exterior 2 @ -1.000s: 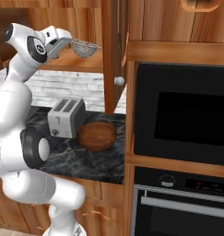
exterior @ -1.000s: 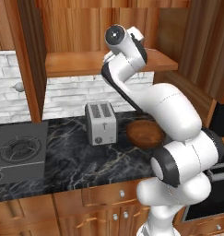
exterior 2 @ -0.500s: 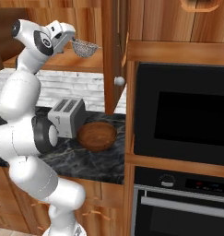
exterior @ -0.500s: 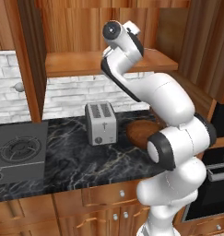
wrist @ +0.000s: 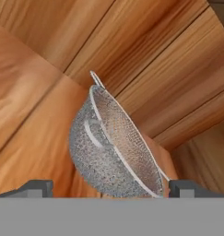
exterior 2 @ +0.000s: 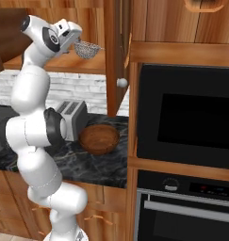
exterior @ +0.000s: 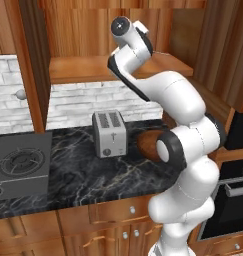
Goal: Open the cabinet and setup a tea strainer by placing it in the bowl upright.
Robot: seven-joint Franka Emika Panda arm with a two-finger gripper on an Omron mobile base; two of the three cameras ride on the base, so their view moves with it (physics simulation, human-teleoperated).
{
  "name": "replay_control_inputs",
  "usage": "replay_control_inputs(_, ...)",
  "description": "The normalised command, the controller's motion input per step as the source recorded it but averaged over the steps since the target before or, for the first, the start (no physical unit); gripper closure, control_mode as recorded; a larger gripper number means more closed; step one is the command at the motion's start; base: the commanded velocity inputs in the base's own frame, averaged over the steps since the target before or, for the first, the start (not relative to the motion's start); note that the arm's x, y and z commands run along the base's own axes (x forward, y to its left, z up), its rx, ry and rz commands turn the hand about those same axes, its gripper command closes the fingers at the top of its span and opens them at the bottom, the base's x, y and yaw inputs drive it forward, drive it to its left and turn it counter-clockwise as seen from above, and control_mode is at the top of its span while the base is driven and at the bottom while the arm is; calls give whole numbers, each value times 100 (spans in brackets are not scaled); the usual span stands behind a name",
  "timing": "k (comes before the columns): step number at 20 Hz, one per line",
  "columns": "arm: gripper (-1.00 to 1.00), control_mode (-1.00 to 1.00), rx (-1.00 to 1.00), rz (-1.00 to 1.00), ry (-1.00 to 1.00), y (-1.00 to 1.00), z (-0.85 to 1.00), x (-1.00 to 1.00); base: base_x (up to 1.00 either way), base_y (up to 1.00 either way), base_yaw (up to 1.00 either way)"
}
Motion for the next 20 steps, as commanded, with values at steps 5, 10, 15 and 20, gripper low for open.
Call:
replay_control_inputs(5,-100,-100,0,1,13,-17,-11,25,0,0,0)
replay_control_inputs(10,-100,-100,0,1,11,-13,-13,24,0,0,0)
replay_control_inputs(15,-100,-100,0,8,4,-1,-12,26,0,0,0)
replay_control_inputs(20,-100,-100,0,16,0,0,-16,17,0,0,0)
